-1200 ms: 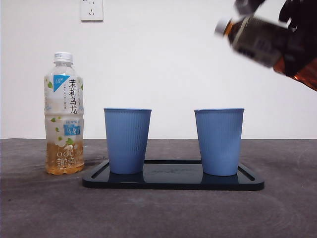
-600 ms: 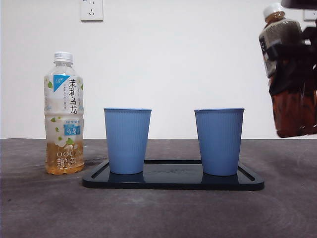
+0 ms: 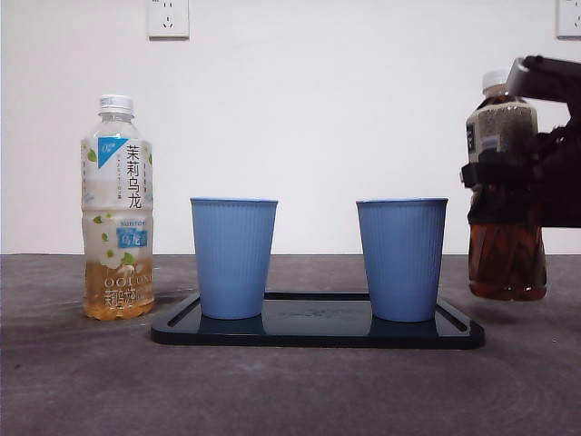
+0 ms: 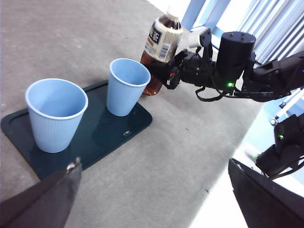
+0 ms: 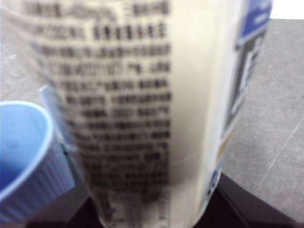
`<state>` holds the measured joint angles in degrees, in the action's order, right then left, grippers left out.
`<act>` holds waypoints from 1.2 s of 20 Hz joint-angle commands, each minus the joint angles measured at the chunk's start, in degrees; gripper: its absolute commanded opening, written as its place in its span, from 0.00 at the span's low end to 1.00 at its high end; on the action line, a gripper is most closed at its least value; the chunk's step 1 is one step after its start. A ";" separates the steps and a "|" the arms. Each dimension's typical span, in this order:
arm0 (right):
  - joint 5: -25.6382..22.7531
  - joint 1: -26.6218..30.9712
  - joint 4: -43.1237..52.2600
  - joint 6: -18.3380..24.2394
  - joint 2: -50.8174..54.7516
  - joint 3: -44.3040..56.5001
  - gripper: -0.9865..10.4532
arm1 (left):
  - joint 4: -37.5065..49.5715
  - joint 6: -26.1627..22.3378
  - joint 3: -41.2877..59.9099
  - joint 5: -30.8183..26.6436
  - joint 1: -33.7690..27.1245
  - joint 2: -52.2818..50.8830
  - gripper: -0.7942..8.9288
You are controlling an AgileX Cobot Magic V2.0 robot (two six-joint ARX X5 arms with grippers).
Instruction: Pour the drink into the cup
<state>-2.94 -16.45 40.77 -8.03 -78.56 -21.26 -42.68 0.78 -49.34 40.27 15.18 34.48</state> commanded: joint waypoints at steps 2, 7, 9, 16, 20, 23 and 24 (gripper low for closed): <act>0.20 -0.11 5.73 -0.98 -3.80 -1.09 0.25 | 0.28 -0.09 -1.05 -0.28 0.22 0.22 0.59; 1.49 -0.13 6.75 -0.87 -6.21 -1.09 0.26 | 0.26 -0.09 -1.05 -0.46 0.22 0.22 0.59; 1.46 -0.11 6.73 -0.48 -6.19 -1.09 0.29 | 0.26 -0.09 -1.05 -0.46 0.22 0.22 0.59; 1.49 -0.15 4.85 0.42 -6.10 -1.09 0.35 | 0.20 -0.09 -1.05 -0.46 0.22 0.22 0.59; 1.51 -0.28 3.32 0.96 -5.95 -1.09 0.37 | 0.22 -0.09 -1.05 -0.48 0.22 0.22 0.59; 1.51 -0.28 2.36 0.94 -5.60 -1.09 0.40 | 0.09 -0.09 -1.05 -1.62 0.22 0.22 0.59; 1.53 -0.28 1.95 0.94 -5.27 -1.09 0.41 | 0.07 -0.11 -1.05 -1.77 0.22 0.22 0.59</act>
<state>-1.45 -16.45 42.39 -7.31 -83.53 -21.56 -43.07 0.78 -49.34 38.65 15.20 34.48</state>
